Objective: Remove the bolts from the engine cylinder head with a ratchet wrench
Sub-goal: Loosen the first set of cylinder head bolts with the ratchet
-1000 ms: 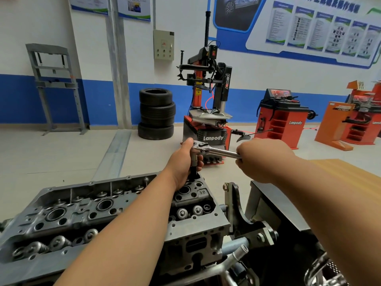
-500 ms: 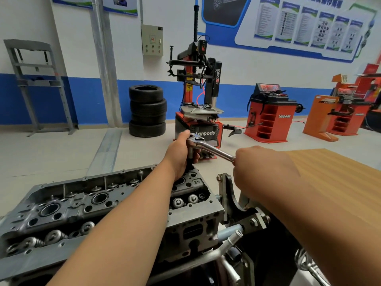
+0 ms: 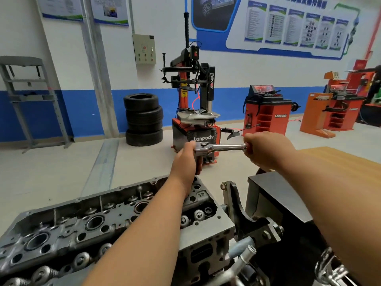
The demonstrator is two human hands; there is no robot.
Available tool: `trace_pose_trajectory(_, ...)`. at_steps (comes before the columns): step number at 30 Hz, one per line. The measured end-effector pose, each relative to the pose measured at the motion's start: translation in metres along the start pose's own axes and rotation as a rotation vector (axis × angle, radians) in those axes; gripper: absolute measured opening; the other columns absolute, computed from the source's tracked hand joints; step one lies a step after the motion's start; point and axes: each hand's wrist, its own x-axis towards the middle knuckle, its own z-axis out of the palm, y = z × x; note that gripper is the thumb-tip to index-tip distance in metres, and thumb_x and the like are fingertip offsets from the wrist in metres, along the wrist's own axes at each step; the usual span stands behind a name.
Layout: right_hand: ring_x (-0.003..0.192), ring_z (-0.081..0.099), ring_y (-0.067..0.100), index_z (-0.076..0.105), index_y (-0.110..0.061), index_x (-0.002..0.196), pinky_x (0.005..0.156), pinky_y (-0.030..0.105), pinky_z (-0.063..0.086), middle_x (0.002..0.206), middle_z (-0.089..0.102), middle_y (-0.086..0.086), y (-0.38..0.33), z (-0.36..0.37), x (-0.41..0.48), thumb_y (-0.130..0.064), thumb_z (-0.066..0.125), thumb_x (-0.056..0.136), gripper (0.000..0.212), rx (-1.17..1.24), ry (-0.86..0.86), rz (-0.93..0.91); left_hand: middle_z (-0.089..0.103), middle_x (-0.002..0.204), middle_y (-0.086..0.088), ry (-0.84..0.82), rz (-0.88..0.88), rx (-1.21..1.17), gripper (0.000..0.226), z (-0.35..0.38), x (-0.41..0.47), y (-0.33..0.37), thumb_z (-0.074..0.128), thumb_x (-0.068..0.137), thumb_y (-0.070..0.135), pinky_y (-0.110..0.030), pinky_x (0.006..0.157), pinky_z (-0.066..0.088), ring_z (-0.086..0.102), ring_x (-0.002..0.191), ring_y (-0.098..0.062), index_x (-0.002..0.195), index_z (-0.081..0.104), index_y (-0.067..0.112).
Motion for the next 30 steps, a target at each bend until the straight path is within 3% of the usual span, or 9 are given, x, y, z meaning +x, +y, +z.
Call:
trace_pose_trajectory(3, 0.084, 0.054, 0.023, 0.058, -0.023, 0.093, 0.073, 0.035, 0.048, 0.094, 0.061, 0.003, -0.032, 0.031, 0.072, -0.02, 0.049, 0.089, 0.01, 0.131, -0.047, 0.052, 0.048, 0.062, -0.001, -0.009, 0.024, 0.014, 0.033, 0.0, 0.006, -0.005, 0.048, 0.088, 0.044, -0.026, 0.051, 0.036, 0.041, 0.054, -0.013, 0.076, 0.056, 0.014)
trace_pose_trajectory(9, 0.105, 0.049, 0.026, 0.055, -0.025, 0.088, 0.084, 0.04, 0.044, 0.108, 0.056, 0.005, -0.092, 0.038, 0.135, -0.011, 0.057, 0.079, 0.017, 0.386, -0.114, -0.145, 0.051, 0.059, 0.003, 0.084, -0.01, 0.012, 0.033, -0.004, 0.001, -0.004, 0.053, 0.072, 0.053, -0.03, 0.06, 0.04, 0.044, 0.055, -0.014, 0.068, 0.055, 0.02)
trace_pose_trajectory(13, 0.103, 0.047, 0.027, 0.05, -0.022, 0.093, 0.088, 0.042, 0.037, 0.105, 0.056, 0.005, -0.055, 0.037, 0.105, -0.021, 0.052, 0.086, 0.008, 0.198, -0.079, 0.03, 0.048, 0.055, 0.003, 0.033, -0.024, 0.057, 0.036, -0.001, -0.001, 0.002, 0.049, 0.069, 0.056, -0.033, 0.06, 0.035, 0.04, 0.052, -0.014, 0.062, 0.054, 0.021)
trace_pose_trajectory(16, 0.105, 0.048, 0.029, 0.052, -0.018, 0.106, 0.093, 0.046, 0.036, 0.108, 0.057, 0.008, -0.03, 0.024, 0.043, -0.026, 0.051, 0.088, 0.02, 0.18, -0.048, 0.211, 0.05, 0.051, 0.002, 0.054, -0.039, 0.117, 0.041, 0.004, 0.004, 0.003, 0.042, 0.067, 0.059, -0.034, 0.06, 0.033, 0.042, 0.048, -0.014, 0.055, 0.054, 0.022)
trace_pose_trajectory(19, 0.083, 0.053, 0.027, 0.053, -0.02, 0.094, 0.065, 0.034, 0.036, 0.089, 0.059, 0.005, -0.024, -0.002, -0.051, -0.035, 0.06, 0.078, 0.023, 0.081, 0.139, 0.165, 0.053, 0.05, 0.001, 0.105, -0.049, 0.058, 0.044, 0.007, 0.003, 0.001, 0.038, 0.07, 0.058, -0.03, 0.054, 0.033, 0.042, 0.044, -0.014, 0.058, 0.058, 0.02)
trace_pose_trajectory(22, 0.057, 0.043, 0.019, 0.044, -0.026, 0.086, 0.042, 0.022, 0.014, 0.068, 0.045, -0.006, -0.04, -0.031, -0.104, -0.036, 0.059, 0.077, 0.02, -0.068, 0.078, 0.075, 0.051, 0.049, -0.001, 0.107, -0.042, 0.01, 0.047, 0.006, 0.004, -0.001, 0.038, 0.076, 0.055, -0.028, 0.05, 0.032, 0.042, 0.043, -0.014, 0.055, 0.061, 0.02)
trace_pose_trajectory(26, 0.064, 0.048, 0.016, 0.044, -0.025, 0.094, 0.05, 0.028, 0.037, 0.074, 0.048, -0.006, -0.024, -0.052, -0.071, -0.039, 0.043, 0.096, 0.014, 0.115, -0.062, 0.046, 0.048, 0.053, 0.0, 0.15, -0.069, 0.047, 0.041, 0.013, -0.002, 0.017, 0.04, 0.092, 0.048, -0.028, 0.051, 0.033, 0.039, 0.05, -0.013, 0.069, 0.052, 0.017)
trace_pose_trajectory(28, 0.065, 0.05, 0.014, 0.049, -0.026, 0.1, 0.056, 0.029, 0.045, 0.075, 0.051, -0.005, -0.012, -0.065, -0.053, -0.044, 0.041, 0.096, 0.02, 0.136, -0.006, 0.006, 0.047, 0.055, 0.001, 0.175, -0.021, 0.034, 0.037, 0.014, -0.001, 0.04, 0.042, 0.093, 0.046, -0.026, 0.052, 0.033, 0.039, 0.051, -0.011, 0.071, 0.05, 0.018)
trace_pose_trajectory(30, 0.058, 0.048, 0.01, 0.048, -0.028, 0.097, 0.048, 0.025, 0.04, 0.07, 0.05, -0.008, -0.007, -0.076, -0.046, -0.047, 0.042, 0.094, 0.02, 0.12, 0.138, -0.044, 0.048, 0.055, 0.002, 0.168, 0.055, 0.003, 0.037, 0.009, 0.001, 0.066, 0.045, 0.092, 0.046, -0.024, 0.049, 0.035, 0.04, 0.049, -0.01, 0.068, 0.053, 0.02)
